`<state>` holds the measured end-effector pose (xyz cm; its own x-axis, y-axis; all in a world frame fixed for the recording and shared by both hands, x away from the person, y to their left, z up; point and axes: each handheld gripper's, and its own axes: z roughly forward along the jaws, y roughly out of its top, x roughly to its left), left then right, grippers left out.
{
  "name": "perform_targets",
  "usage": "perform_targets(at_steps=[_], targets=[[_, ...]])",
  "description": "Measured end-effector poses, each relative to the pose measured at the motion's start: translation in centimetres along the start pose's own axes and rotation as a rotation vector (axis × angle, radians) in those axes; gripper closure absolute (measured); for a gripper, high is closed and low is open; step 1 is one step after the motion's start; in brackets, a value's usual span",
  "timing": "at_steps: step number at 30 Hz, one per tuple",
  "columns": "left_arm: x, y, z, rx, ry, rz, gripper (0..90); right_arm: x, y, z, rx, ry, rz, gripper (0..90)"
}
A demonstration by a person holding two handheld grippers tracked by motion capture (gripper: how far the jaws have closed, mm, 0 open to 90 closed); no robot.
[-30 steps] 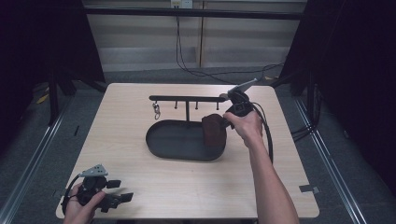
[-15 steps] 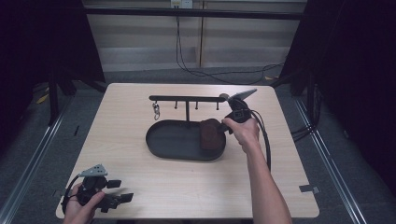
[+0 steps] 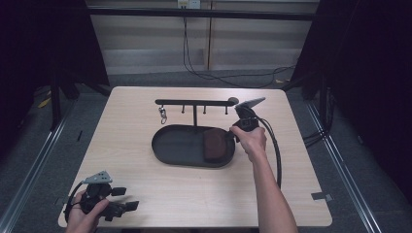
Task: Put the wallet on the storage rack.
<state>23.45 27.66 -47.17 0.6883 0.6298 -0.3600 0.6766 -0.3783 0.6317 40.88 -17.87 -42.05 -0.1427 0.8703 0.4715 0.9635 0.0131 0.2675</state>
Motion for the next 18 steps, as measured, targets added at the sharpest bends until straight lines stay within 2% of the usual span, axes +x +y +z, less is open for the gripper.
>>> perform_targets(at_steps=[3, 5, 8, 10, 16, 18], targets=[[0.0, 0.0, 0.0, -0.002, -0.002, -0.001, 17.7, -0.3, -0.2, 0.5, -0.010, 0.012, 0.002, 89.3], [0.0, 0.0, 0.0, -0.005, -0.001, -0.004, 17.7, -0.6, -0.4, 0.6, -0.033, 0.003, 0.013, 88.3], [0.0, 0.0, 0.0, -0.002, -0.001, -0.002, 17.7, -0.8, -0.4, 0.6, -0.032, -0.008, 0.019, 84.6], [0.0, 0.0, 0.0, -0.002, -0.002, -0.002, 17.7, -0.9, -0.5, 0.2, -0.047, -0.011, 0.016, 78.4], [0.1, 0.0, 0.0, -0.005, 0.004, -0.010, 17.7, -0.9, -1.2, -1.2, -0.113, -0.019, -0.037, 60.9], [0.2, 0.0, 0.0, -0.005, 0.006, -0.011, 17.7, -1.0, -1.5, -1.6, -0.125, -0.008, -0.055, 55.1]])
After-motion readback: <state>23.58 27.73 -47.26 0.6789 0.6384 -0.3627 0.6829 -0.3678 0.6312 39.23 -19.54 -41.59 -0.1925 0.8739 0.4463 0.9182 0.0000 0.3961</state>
